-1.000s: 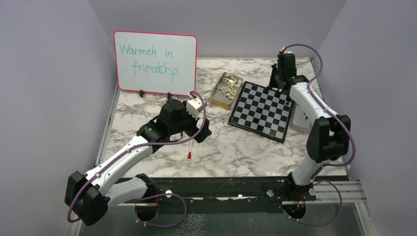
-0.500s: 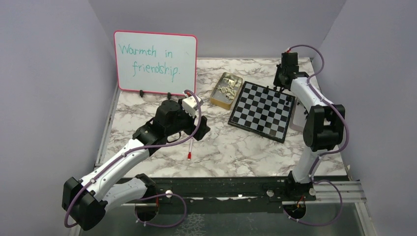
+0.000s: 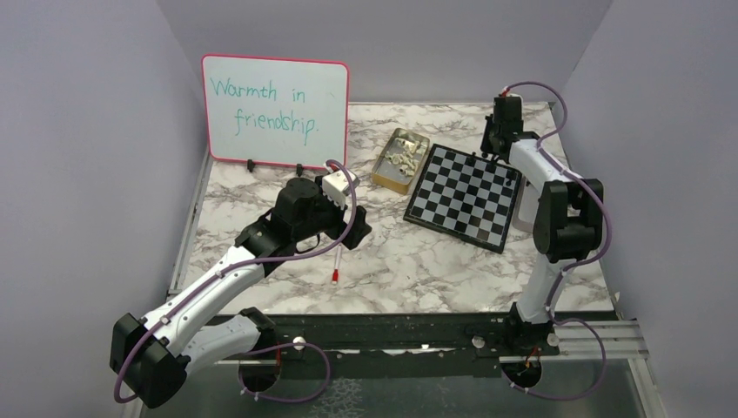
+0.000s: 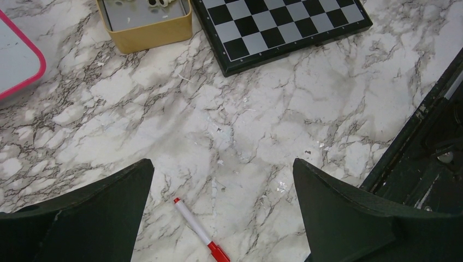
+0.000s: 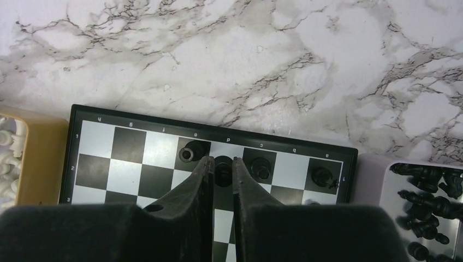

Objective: Set up the chess pieces on the board
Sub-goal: Place the chess piece on the chessboard.

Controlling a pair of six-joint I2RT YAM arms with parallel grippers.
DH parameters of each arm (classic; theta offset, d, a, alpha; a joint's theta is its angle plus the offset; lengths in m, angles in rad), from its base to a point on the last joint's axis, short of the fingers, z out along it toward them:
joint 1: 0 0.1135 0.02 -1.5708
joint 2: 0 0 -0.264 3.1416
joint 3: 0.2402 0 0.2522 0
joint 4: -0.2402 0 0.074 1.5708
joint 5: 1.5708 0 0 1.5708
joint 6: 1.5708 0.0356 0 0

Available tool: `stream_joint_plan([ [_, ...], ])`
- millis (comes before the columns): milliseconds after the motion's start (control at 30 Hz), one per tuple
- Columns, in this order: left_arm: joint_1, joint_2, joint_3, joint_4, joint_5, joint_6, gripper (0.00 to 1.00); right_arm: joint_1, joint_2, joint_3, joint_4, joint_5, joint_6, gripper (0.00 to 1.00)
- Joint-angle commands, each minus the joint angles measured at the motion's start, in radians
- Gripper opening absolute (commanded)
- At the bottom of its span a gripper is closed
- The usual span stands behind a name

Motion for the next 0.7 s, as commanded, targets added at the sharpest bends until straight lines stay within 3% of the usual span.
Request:
stream_joint_plan([
  [0, -0.001, -0.012, -0.01, 0.024, -0.018, -0.004, 0.99, -0.001, 0.034, -0.018, 0.06, 0.03, -0.011, 0.17],
  [667, -0.002, 0.0, -0.008, 0.022, -0.017, -0.004, 0.99, -0.001, 0.098, -0.038, 0.075, 0.041, -0.015, 0.17],
])
